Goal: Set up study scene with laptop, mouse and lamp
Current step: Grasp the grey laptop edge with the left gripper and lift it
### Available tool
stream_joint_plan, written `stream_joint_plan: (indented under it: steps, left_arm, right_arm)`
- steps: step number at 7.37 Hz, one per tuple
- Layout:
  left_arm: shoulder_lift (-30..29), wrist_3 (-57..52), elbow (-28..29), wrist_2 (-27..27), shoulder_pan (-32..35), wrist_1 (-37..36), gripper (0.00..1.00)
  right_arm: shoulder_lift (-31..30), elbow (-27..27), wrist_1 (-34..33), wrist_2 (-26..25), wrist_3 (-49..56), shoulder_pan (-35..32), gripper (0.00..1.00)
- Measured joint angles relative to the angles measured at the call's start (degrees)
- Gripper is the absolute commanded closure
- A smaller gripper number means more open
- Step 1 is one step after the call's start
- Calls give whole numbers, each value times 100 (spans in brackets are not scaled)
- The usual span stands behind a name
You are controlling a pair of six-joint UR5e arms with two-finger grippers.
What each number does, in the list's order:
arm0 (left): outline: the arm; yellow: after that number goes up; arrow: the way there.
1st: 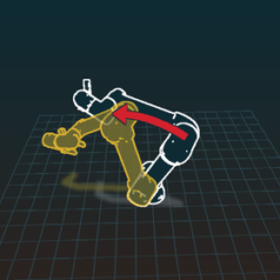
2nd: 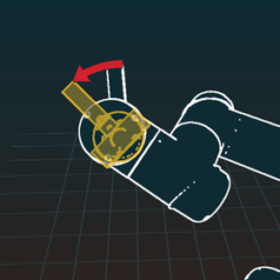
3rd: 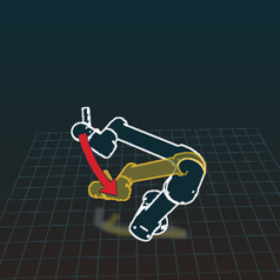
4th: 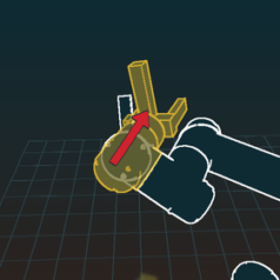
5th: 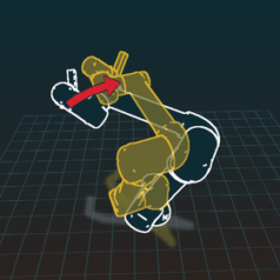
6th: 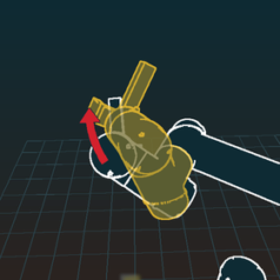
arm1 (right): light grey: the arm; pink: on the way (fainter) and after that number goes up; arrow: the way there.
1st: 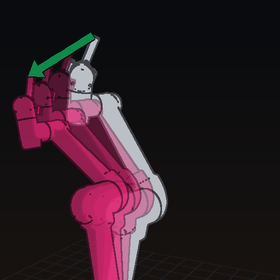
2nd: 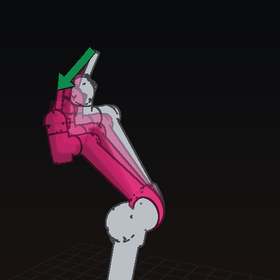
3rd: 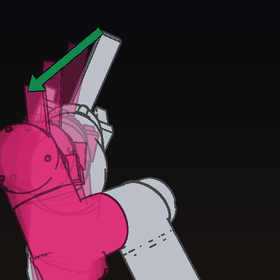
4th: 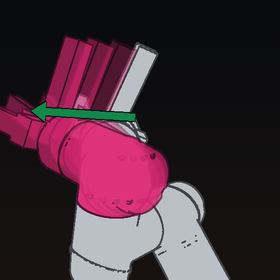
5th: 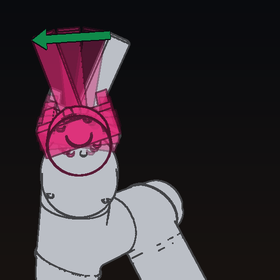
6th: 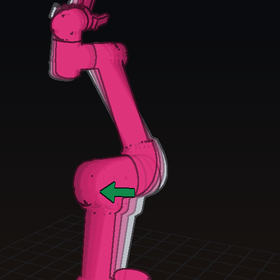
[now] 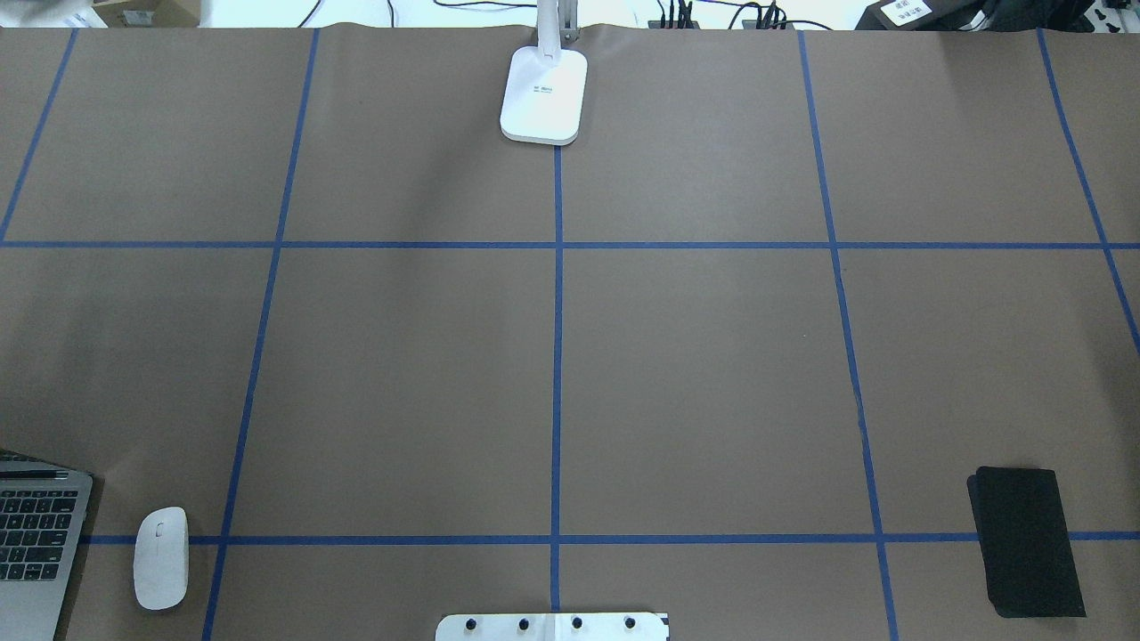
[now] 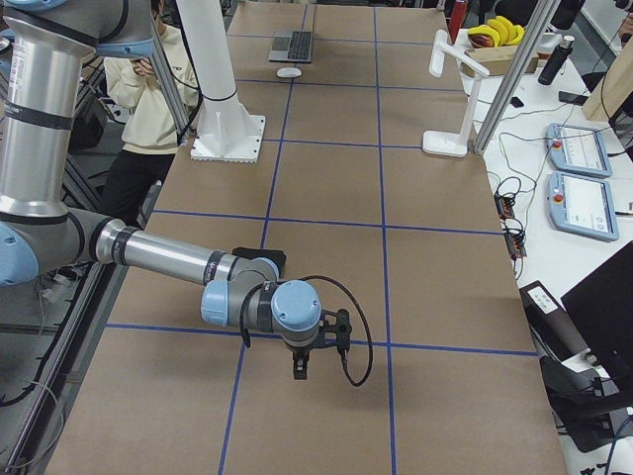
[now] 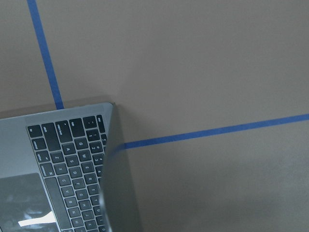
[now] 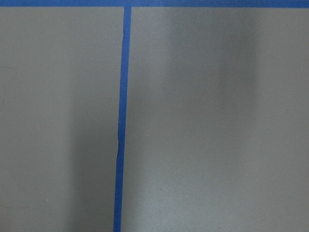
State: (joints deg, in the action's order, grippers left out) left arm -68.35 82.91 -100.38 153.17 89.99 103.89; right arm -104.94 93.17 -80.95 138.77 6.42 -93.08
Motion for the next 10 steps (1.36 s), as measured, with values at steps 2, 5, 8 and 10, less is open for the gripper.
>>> stream_joint_plan:
  steps: [2, 5, 8, 10]
  left_arm:
    - [15, 151, 0, 9, -258, 217, 30]
    - [53, 365, 1, 16, -404, 392, 100]
    - [26, 366, 6, 124, -411, 391, 100]
    - [-229, 395, 51, 725, -408, 257, 100]
  right_arm:
    - [-2, 5, 0, 17, 1, 0, 0]
    - [-4, 2, 0, 76, 9, 0, 0]
    - [5, 4, 0, 88, 1, 0, 0]
    - [8, 21, 6, 88, 6, 0, 0]
